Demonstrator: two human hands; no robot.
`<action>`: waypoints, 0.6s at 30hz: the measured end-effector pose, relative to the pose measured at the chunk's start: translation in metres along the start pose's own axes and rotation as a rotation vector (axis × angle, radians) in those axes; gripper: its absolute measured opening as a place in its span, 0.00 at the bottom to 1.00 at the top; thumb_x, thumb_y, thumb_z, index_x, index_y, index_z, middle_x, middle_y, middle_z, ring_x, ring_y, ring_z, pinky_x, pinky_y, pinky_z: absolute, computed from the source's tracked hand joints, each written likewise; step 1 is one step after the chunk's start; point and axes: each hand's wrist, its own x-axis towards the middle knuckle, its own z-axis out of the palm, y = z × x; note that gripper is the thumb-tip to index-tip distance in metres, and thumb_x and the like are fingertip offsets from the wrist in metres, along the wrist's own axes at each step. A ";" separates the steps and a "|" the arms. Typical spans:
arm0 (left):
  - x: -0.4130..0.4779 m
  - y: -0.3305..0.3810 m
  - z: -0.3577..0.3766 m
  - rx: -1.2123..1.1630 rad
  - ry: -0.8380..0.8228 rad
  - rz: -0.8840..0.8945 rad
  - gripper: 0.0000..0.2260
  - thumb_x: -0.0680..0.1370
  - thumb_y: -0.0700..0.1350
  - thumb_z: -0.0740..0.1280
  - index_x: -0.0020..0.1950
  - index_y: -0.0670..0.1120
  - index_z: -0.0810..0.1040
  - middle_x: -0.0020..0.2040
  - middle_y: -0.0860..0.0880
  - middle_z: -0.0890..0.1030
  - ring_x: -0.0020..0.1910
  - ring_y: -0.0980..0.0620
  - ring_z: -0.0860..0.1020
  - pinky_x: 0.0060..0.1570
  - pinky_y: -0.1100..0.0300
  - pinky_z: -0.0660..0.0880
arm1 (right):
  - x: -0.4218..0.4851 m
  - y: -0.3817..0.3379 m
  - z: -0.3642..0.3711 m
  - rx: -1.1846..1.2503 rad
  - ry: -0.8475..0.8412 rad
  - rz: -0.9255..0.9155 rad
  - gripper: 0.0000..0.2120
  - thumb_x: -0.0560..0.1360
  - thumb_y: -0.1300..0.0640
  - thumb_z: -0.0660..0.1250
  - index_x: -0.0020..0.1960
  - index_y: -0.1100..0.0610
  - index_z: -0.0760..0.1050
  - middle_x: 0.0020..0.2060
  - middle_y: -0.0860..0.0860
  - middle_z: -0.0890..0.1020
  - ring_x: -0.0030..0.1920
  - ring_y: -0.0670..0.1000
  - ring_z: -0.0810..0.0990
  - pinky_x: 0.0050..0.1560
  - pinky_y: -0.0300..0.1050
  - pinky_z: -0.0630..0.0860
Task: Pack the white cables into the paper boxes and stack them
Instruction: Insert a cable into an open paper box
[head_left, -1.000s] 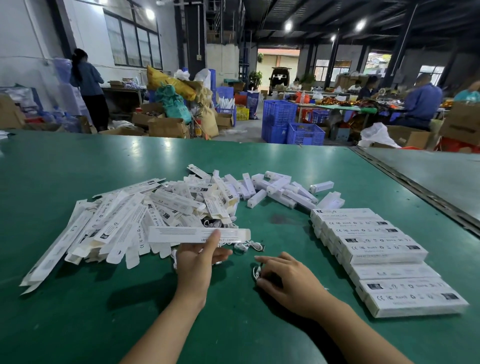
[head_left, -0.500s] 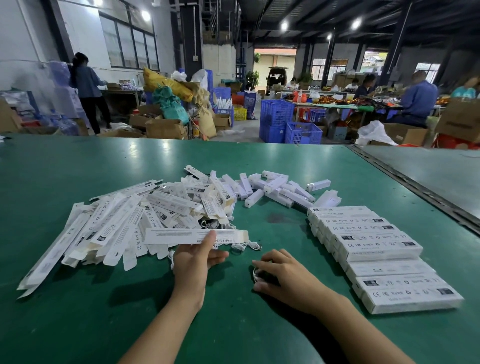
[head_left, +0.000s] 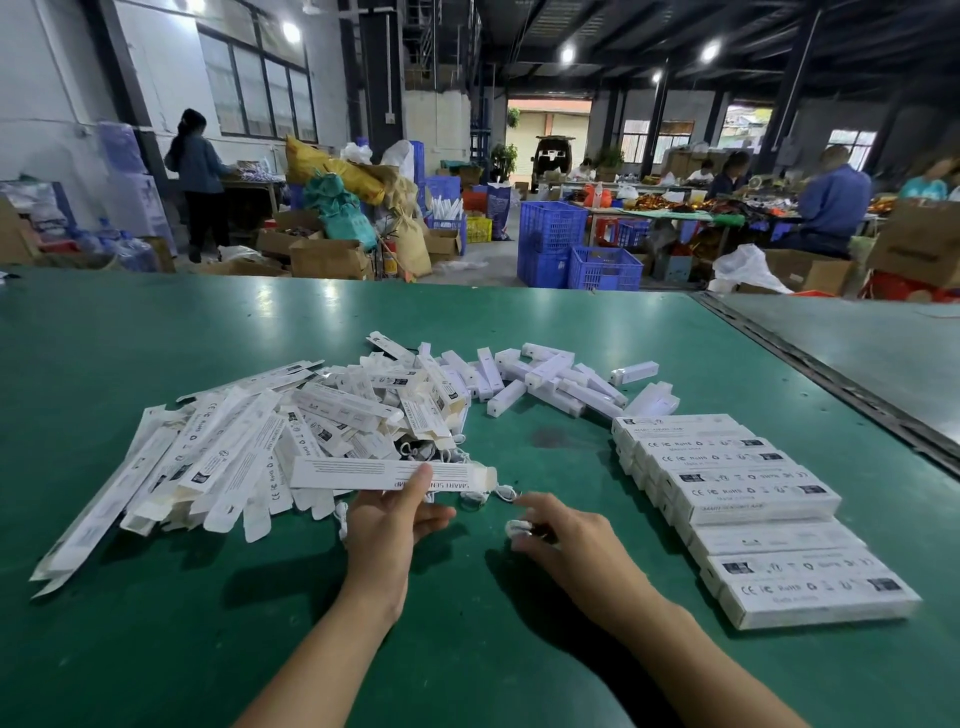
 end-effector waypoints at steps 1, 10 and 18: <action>0.000 0.000 0.000 0.004 -0.005 0.001 0.08 0.76 0.42 0.72 0.40 0.40 0.78 0.32 0.41 0.82 0.31 0.45 0.83 0.33 0.58 0.80 | 0.000 -0.002 0.001 0.060 0.085 0.037 0.16 0.75 0.51 0.72 0.61 0.51 0.78 0.47 0.44 0.84 0.49 0.41 0.79 0.48 0.23 0.68; -0.009 -0.006 0.005 0.153 -0.154 0.075 0.02 0.78 0.40 0.71 0.49 0.43 0.82 0.42 0.41 0.86 0.33 0.45 0.84 0.34 0.59 0.80 | 0.002 -0.012 0.001 0.434 0.314 0.215 0.08 0.70 0.58 0.76 0.49 0.52 0.86 0.43 0.40 0.85 0.44 0.36 0.82 0.48 0.29 0.76; -0.017 -0.005 0.010 0.188 -0.218 0.123 0.07 0.78 0.42 0.71 0.44 0.54 0.84 0.43 0.44 0.86 0.33 0.45 0.84 0.35 0.58 0.81 | 0.004 -0.013 0.004 0.787 0.290 0.391 0.10 0.66 0.61 0.79 0.44 0.55 0.81 0.38 0.49 0.86 0.39 0.46 0.84 0.43 0.38 0.79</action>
